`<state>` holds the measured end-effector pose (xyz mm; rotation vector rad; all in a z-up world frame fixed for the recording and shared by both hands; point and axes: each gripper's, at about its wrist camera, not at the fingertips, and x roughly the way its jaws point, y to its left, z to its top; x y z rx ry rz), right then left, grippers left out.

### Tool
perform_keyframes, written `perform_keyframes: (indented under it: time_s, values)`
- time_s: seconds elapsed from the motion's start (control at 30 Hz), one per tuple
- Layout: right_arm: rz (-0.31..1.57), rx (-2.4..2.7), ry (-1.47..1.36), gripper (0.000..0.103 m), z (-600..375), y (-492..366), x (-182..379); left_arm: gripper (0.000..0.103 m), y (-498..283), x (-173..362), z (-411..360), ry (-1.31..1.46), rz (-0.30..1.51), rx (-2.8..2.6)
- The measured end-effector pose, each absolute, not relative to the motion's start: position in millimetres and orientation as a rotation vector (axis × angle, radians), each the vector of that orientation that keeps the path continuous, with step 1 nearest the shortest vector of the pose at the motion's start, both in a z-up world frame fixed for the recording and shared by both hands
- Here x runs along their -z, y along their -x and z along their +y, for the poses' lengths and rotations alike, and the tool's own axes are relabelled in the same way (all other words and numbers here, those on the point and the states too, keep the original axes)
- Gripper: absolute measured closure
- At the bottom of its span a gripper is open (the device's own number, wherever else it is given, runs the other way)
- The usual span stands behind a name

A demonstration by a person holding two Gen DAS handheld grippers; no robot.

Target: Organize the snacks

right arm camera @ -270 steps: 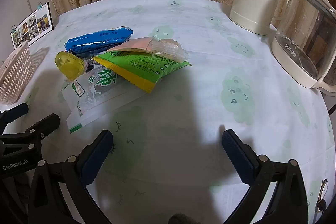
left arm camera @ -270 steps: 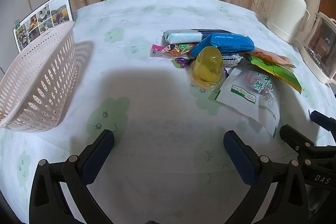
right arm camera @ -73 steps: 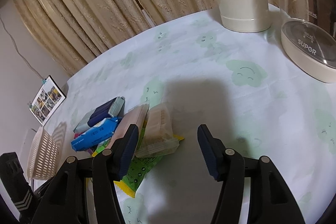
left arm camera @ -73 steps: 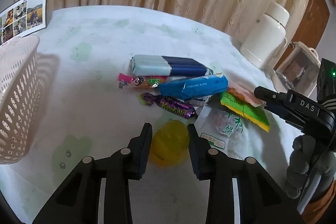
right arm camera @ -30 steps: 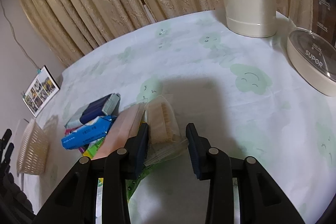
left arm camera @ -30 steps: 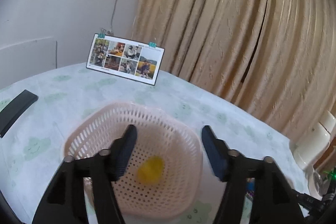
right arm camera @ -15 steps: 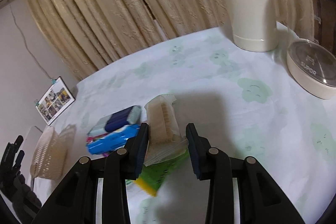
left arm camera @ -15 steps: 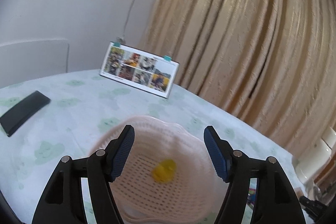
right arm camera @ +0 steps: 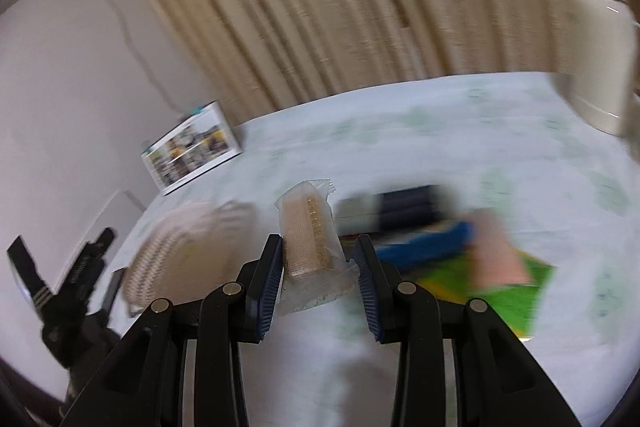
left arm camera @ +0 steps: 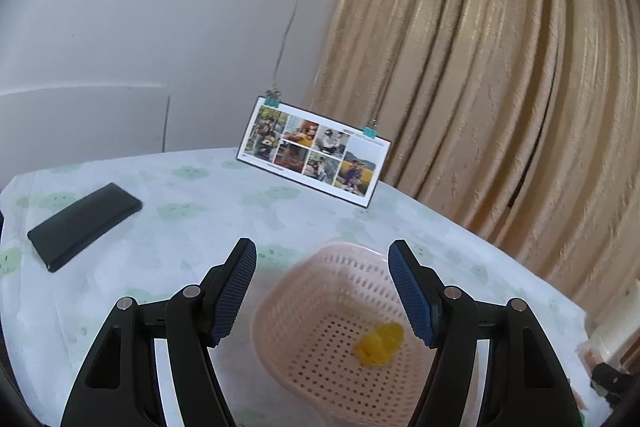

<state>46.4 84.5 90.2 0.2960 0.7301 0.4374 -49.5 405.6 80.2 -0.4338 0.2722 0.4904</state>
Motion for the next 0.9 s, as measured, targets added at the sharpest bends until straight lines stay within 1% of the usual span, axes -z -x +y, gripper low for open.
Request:
perform_keyframes:
  time_s: [0.27, 0.47, 0.5, 0.57, 0.63, 0.9]
  values:
    - [0.756, -0.618, -0.221, 0.069, 183.4, -48.7, -100.6, 0.034, 56.7, -79.4, 414.5, 0.486, 0.244, -0.49]
    - [0.794, -0.689, -0.191, 0.068, 228.1, -53.5, -92.2, 0.034, 63.7, -76.6, 427.4, 0.555, 0.23, -0.514]
    - [0.803, -0.704, -0.191, 0.066, 233.7, -53.5, -90.2, 0.034, 64.2, -76.2, 429.0, 0.562, 0.23, -0.516]
    - [0.818, -0.729, -0.192, 0.066, 241.4, -55.3, -85.5, 0.034, 65.0, -75.8, 430.4, 0.574, 0.229, -0.517]
    - [0.827, -0.732, -0.199, 0.056, 244.3, -57.3, -81.1, 0.034, 65.1, -75.8, 430.6, 0.576, 0.23, -0.516]
    - [0.802, -0.693, -0.24, 0.056, 222.5, -60.5, -80.5, 0.034, 63.1, -76.8, 426.8, 0.558, 0.239, -0.505]
